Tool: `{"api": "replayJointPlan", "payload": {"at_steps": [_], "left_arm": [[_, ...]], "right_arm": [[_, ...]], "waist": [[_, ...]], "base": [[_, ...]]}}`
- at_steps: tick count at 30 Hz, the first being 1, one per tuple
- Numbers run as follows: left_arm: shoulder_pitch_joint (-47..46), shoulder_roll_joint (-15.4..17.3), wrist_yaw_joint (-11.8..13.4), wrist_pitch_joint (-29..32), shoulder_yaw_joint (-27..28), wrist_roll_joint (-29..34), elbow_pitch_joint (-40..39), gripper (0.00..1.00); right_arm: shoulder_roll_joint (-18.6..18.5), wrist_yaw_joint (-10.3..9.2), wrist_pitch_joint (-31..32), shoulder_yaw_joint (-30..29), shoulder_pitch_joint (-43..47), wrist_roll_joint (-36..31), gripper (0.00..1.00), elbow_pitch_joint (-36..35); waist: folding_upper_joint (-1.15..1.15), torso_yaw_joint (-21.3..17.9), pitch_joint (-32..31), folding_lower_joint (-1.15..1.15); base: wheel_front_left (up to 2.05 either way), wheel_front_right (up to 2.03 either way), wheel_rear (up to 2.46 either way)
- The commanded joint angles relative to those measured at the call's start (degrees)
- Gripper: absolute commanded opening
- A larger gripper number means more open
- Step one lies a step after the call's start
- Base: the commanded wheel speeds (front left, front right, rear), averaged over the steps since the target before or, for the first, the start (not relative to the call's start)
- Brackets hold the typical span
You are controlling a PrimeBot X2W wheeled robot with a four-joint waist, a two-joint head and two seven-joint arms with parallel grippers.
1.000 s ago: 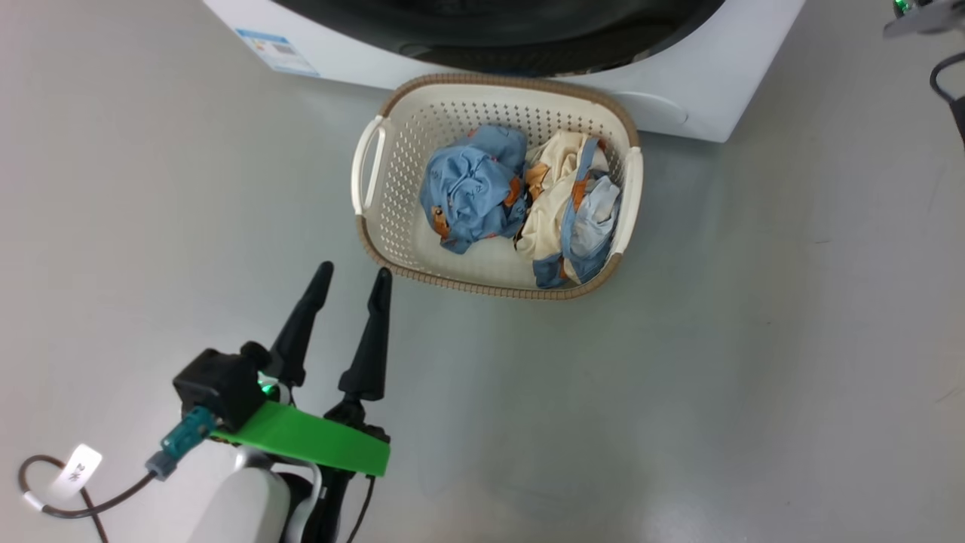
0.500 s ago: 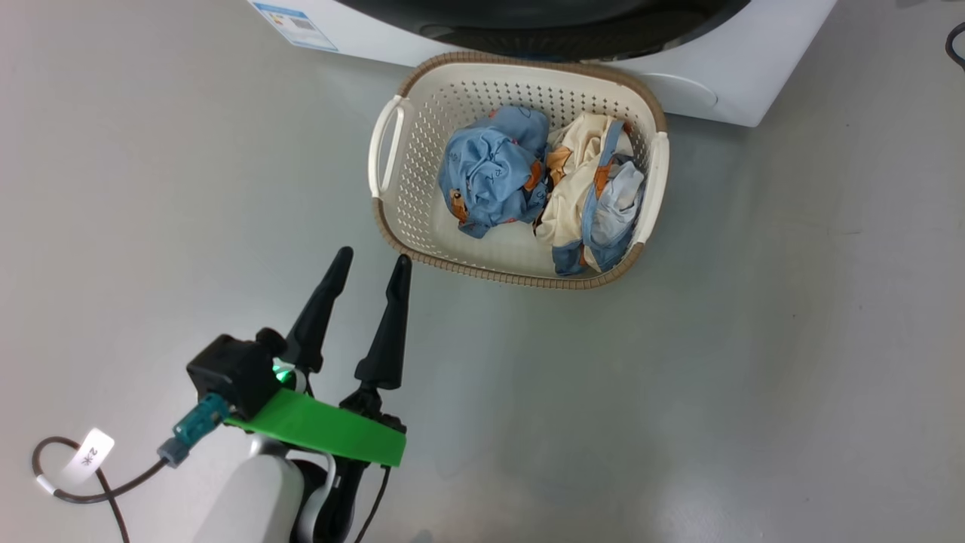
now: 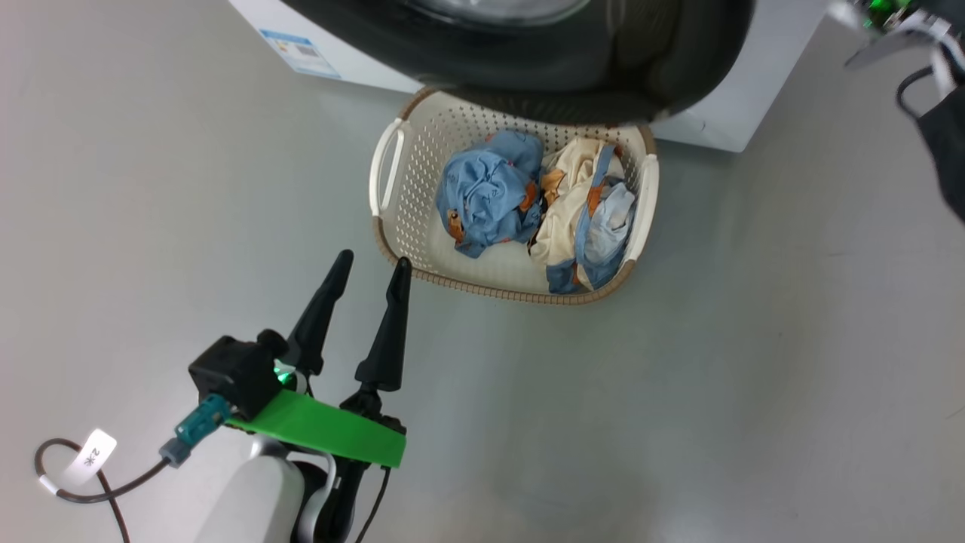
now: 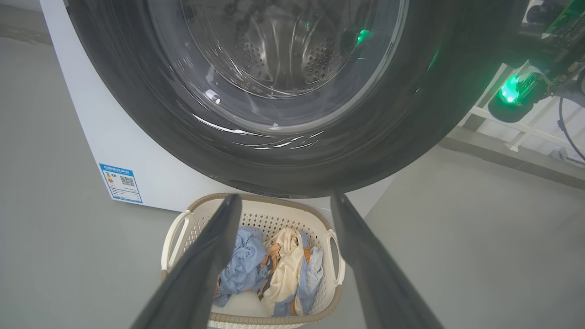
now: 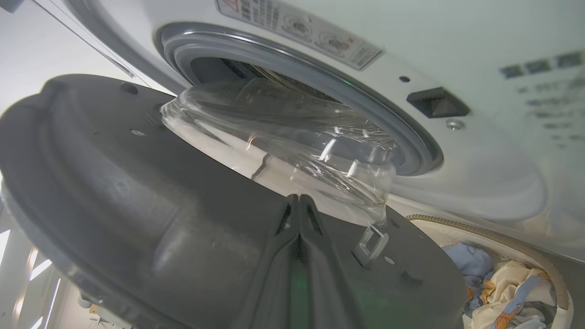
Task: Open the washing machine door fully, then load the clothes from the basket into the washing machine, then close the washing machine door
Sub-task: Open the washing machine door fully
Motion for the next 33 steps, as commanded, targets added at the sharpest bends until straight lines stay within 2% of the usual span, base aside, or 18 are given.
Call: {"api": "replayJointPlan", "payload": {"at_steps": [1,18,33], "left_arm": [[0.38,1.36,-0.10,-0.37,2.07,0.27,-0.90,1.00],[3.84,2.23,-0.10,-0.37,3.34,1.14,-0.22,1.00],[6.61,2.97,-0.10,-0.37,3.85,1.75,-0.33,1.00]], "right_arm": [[2.93,0.18,0.84,1.15,1.85,0.71,0.00,-2.87],[4.56,0.18,2.69,5.62,14.00,2.62,0.00,-12.46],[6.95,0.18,4.26,9.68,22.19,3.51,0.00,-20.06]], "waist": [[0.00,-0.36,-0.81,0.00],[0.00,-1.74,-7.30,0.00],[0.00,-0.71,-11.57,0.00]], "base": [[0.00,0.00,0.00],[0.00,0.00,0.00],[0.00,0.00,0.00]]}}
